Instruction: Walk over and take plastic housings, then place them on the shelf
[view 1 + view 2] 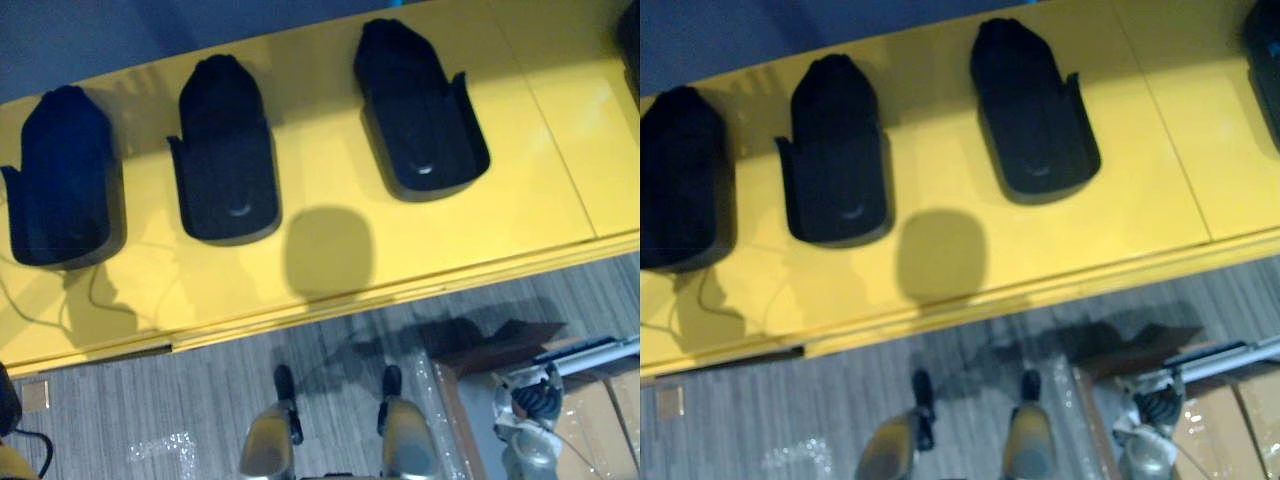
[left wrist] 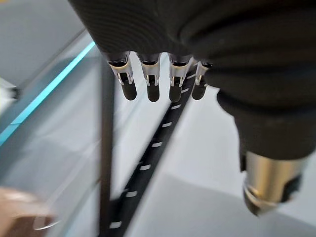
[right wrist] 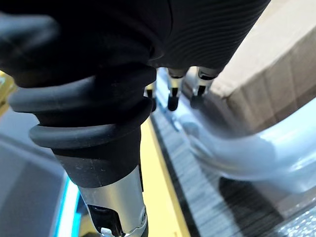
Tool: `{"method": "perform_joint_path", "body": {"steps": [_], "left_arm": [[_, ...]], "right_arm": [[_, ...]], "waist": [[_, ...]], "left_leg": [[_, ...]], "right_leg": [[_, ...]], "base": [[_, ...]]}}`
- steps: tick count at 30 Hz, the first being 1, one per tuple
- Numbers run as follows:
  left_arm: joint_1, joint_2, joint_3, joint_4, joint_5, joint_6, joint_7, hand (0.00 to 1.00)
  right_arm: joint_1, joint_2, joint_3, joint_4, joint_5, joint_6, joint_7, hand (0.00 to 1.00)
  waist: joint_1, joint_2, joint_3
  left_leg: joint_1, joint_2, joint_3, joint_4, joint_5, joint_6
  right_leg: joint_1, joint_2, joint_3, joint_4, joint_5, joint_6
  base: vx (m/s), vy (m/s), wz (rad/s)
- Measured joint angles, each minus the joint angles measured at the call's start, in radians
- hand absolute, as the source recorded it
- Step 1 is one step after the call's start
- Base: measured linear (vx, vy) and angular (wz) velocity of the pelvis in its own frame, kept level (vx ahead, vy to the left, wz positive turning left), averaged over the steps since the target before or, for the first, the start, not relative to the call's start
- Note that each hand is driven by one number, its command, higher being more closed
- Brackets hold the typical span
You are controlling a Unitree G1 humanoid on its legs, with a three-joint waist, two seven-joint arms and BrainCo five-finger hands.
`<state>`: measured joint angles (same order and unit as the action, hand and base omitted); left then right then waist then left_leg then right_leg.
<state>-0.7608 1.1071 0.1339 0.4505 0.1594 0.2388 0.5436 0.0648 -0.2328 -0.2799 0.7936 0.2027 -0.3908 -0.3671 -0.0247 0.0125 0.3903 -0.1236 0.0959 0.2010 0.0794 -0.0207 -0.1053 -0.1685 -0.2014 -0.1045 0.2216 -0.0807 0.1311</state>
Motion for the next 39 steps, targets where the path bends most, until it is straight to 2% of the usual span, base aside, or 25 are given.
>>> {"method": "perform_joint_path", "body": {"steps": [1,2,5,8,11,13,17,21,25,29,34,39], "left_arm": [[0.014,-0.012,0.000,-0.033,-0.016,-0.021,-0.001,0.00],[0.042,-0.034,0.000,-0.098,-0.083,-0.056,-0.017,0.00],[0.113,-0.118,0.001,-0.165,-0.193,-0.091,-0.090,0.00],[0.145,-0.145,0.001,-0.162,-0.240,-0.094,-0.133,0.00],[0.164,-0.150,0.005,-0.162,-0.321,-0.100,-0.187,0.00],[0.185,-0.182,0.018,-0.161,-0.403,-0.095,-0.238,0.00],[0.241,-0.237,0.020,-0.159,-0.507,-0.058,-0.282,0.00],[0.285,-0.273,0.026,-0.153,-0.515,-0.053,-0.284,0.00],[0.292,-0.307,0.090,-0.136,-0.515,-0.056,-0.284,0.00],[0.294,-0.334,0.094,-0.132,-0.515,-0.053,-0.293,0.00],[0.320,-0.335,0.106,-0.135,-0.546,-0.040,-0.310,0.00],[0.335,-0.335,0.139,-0.140,-0.547,-0.035,-0.310,0.00]], "right_arm": [[-0.002,0.002,0.000,0.000,0.000,0.000,-0.004,0.00],[-0.004,0.005,0.000,0.000,0.000,0.000,-0.005,0.00],[-0.007,0.017,0.000,0.000,-0.002,0.005,-0.005,0.00],[-0.006,0.025,-0.004,0.005,-0.003,0.017,-0.005,0.00],[-0.006,0.037,-0.018,0.008,-0.008,0.025,-0.004,0.00],[-0.006,0.043,-0.030,0.008,-0.022,0.034,-0.004,0.00],[-0.003,0.047,-0.058,0.009,-0.029,0.048,-0.004,0.00],[-0.001,0.047,-0.073,0.008,-0.047,0.051,-0.002,0.00],[-0.001,0.048,-0.073,0.008,-0.059,0.051,-0.001,0.00],[0.000,0.048,-0.074,0.007,-0.061,0.054,-0.001,0.00],[0.003,0.047,-0.088,0.007,-0.074,0.068,-0.001,0.00],[0.006,0.046,-0.094,0.006,-0.080,0.072,-0.001,0.00]], "waist": [[0.000,-0.001,0.000],[0.000,-0.003,-0.001],[0.002,-0.004,-0.002],[-0.002,-0.004,-0.002],[-0.002,-0.004,-0.002],[-0.002,-0.004,-0.002],[-0.004,-0.004,-0.003],[-0.003,-0.003,-0.003],[-0.003,-0.001,-0.003],[-0.001,0.011,-0.004],[0.000,0.030,-0.012],[0.008,0.038,-0.012]], "left_leg": [[0.002,0.000,-0.001,0.000,0.000,0.000],[0.001,-0.001,-0.002,0.000,0.000,0.000],[-0.002,-0.003,-0.002,0.000,0.000,0.001],[-0.001,-0.003,-0.002,0.000,0.002,0.003],[0.000,-0.004,-0.003,0.002,0.003,0.005],[0.002,-0.004,-0.003,0.003,0.004,0.006],[0.006,-0.004,-0.001,0.003,0.005,0.007],[0.016,-0.005,0.001,0.001,0.005,0.008],[0.017,-0.005,0.002,0.000,0.010,0.008],[0.017,-0.011,0.001,-0.006,0.015,0.009],[0.017,-0.018,0.001,-0.017,0.020,0.010],[0.017,-0.019,-0.001,-0.017,0.020,0.010]], "right_leg": [[0.005,0.000,-0.002,-0.005,0.004,-0.001],[0.012,0.000,-0.004,-0.016,0.010,-0.002],[0.019,0.000,-0.003,-0.042,0.027,0.000],[0.028,0.002,-0.004,-0.057,0.036,0.001],[0.029,0.002,-0.004,-0.057,0.037,0.001],[0.030,0.002,-0.003,-0.055,0.037,0.002],[0.030,0.001,-0.001,-0.051,0.037,0.002],[0.031,0.000,0.001,-0.044,0.035,0.001],[0.029,-0.001,0.000,-0.037,0.033,0.001],[0.025,-0.008,-0.002,-0.026,0.028,0.008],[0.020,-0.014,-0.003,-0.025,0.027,0.008],[0.022,-0.016,-0.005,-0.025,0.027,0.008]], "base": [[-0.02,0.021,0.10],[-0.02,0.023,0.03],[-0.04,0.022,-0.03],[-0.01,0.003,0.00],[0.00,0.000,0.00],[0.00,0.000,0.00],[0.00,0.000,-0.01],[-0.01,-0.002,-0.05],[-0.03,-0.002,0.01],[-0.02,0.003,0.03],[0.00,0.000,0.00],[0.00,0.000,0.00]]}}
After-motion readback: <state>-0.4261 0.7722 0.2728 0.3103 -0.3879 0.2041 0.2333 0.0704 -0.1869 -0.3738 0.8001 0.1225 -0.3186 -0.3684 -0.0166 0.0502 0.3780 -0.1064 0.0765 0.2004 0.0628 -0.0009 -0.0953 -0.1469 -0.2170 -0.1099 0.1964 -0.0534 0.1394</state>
